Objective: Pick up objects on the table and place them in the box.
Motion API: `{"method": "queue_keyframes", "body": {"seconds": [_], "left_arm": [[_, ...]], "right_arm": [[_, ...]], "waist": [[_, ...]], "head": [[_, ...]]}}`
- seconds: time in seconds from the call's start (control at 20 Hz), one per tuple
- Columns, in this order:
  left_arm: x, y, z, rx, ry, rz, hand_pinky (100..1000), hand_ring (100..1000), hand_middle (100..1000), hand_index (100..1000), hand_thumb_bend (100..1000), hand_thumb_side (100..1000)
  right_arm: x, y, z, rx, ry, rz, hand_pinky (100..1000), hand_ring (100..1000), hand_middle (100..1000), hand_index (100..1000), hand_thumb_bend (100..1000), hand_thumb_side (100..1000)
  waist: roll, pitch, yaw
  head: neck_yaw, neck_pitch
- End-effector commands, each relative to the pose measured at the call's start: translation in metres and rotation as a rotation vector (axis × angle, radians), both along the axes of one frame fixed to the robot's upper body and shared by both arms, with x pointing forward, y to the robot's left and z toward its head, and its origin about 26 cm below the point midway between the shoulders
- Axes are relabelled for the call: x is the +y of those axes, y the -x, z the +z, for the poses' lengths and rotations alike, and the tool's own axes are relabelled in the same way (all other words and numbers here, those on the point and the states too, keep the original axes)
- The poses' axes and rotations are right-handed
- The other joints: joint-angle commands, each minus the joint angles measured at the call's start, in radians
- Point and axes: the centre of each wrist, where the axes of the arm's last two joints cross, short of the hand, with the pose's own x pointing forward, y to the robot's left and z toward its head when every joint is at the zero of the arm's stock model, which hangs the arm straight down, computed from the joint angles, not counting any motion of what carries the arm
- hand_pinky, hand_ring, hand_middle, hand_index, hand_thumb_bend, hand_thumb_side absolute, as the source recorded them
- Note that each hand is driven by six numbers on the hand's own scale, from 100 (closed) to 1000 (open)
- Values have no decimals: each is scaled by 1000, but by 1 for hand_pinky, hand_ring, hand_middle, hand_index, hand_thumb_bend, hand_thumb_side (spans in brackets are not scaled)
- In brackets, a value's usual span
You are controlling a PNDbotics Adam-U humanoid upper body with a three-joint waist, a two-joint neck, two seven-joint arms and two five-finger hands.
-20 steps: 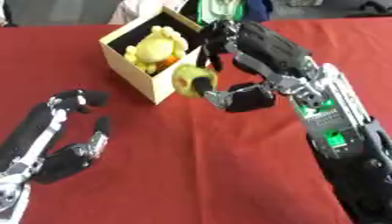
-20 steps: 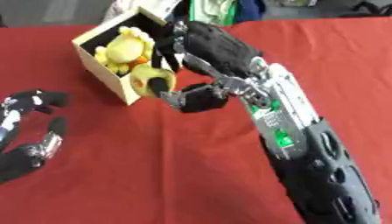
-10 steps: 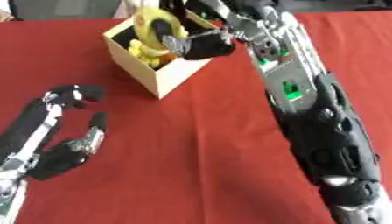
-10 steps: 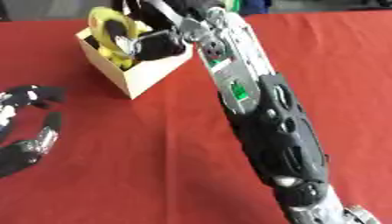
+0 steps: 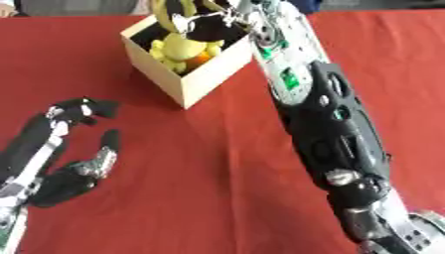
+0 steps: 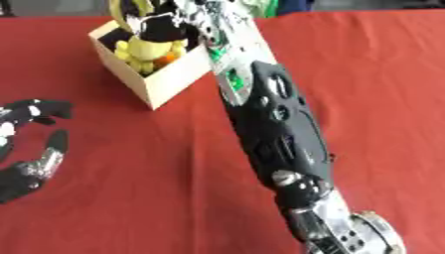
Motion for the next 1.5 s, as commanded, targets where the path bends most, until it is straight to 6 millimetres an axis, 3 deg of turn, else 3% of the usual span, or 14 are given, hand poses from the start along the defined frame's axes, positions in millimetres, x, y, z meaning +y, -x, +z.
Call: {"method": "queue_keyframes", "body": {"seconds": [0.05, 0.3, 0.45, 0.55, 0.7, 0.95, 1.5], "left_arm": [[-3, 2, 8, -31, -5, -14, 688, 755, 660, 845, 100, 779], [-2, 2, 7, -32, -4, -10, 689, 755, 660, 845, 100, 778], [-3, 2, 7, -32, -3, -12, 689, 755, 660, 845, 100, 776], [-2, 2, 7, -31, -2, -11, 689, 755, 660, 845, 100, 778], [-2, 3, 6, -28, -1, -8, 689, 755, 660, 845, 100, 779], [-1, 3, 4, -22, 1, -4, 689, 755, 660, 845, 100, 777], [1, 4, 3, -15, 7, -1, 690, 756, 660, 845, 100, 772]], "right_arm": [[4, -4, 3, -40, -11, -45, 754, 791, 331, 523, 100, 226], [2, -16, -15, -50, 44, -107, 751, 794, 350, 540, 100, 201], [5, -19, -27, -36, 138, -102, 757, 822, 493, 644, 100, 201], [9, -19, -32, -28, 209, -89, 782, 872, 634, 765, 100, 208], [11, -18, -32, -30, 296, -72, 822, 930, 758, 842, 100, 208], [8, -12, -17, -59, 370, -47, 861, 990, 846, 898, 100, 198], [-6, 26, 45, -192, 157, 20, 863, 988, 826, 894, 100, 279]], "waist": [[4, -19, 2], [5, -18, 4], [6, -19, 4], [7, -20, 5], [7, -23, 3], [7, -32, -1], [8, -52, -11]], "head": [[-8, -18], [-10, -22], [-9, -22], [-8, -21], [-6, -17], [-2, -11], [9, 0]]}}
